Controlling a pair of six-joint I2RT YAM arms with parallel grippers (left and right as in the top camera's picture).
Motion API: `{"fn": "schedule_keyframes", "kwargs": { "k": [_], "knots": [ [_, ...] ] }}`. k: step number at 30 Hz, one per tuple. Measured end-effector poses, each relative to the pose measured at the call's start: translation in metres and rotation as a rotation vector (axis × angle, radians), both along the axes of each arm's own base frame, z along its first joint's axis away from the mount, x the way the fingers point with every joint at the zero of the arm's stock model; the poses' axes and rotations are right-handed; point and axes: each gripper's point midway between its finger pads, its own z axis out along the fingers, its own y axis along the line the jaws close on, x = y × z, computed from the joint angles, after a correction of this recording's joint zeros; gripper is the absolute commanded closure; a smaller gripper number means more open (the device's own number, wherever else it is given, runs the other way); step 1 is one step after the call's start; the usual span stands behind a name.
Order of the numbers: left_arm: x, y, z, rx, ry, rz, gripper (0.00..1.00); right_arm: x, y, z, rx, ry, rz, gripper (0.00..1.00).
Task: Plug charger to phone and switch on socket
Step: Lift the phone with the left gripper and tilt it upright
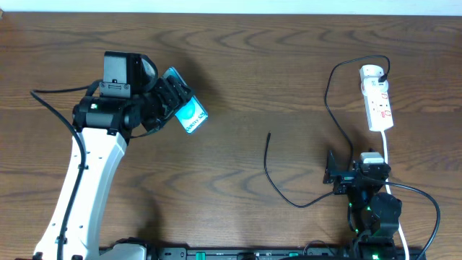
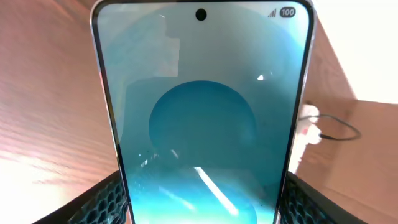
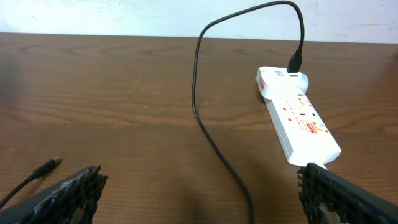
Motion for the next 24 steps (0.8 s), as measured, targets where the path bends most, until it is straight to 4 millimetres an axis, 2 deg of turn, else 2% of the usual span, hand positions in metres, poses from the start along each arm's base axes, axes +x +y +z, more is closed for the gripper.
{"fn": "schedule_keyframes", "kwargs": {
  "k": [8,12,18,24],
  "knots": [
    [-0.011,-0.024,0.016,-0.267,0.137,0.055,0.93,0.000,0.000,0.000,0.000,0.000,0.000,0.01],
    [-0.015,-0.030,0.027,-0.420,0.230,0.101,0.93,0.000,0.000,0.000,0.000,0.000,0.000,0.01],
    [-0.021,-0.035,0.050,-0.650,0.383,0.163,0.93,0.000,0.000,0.000,0.000,0.000,0.000,0.01],
    [-0.015,-0.042,0.078,-0.803,0.412,0.131,0.92,0.000,0.000,0.000,0.000,0.000,0.000,0.01]
  ]
}}
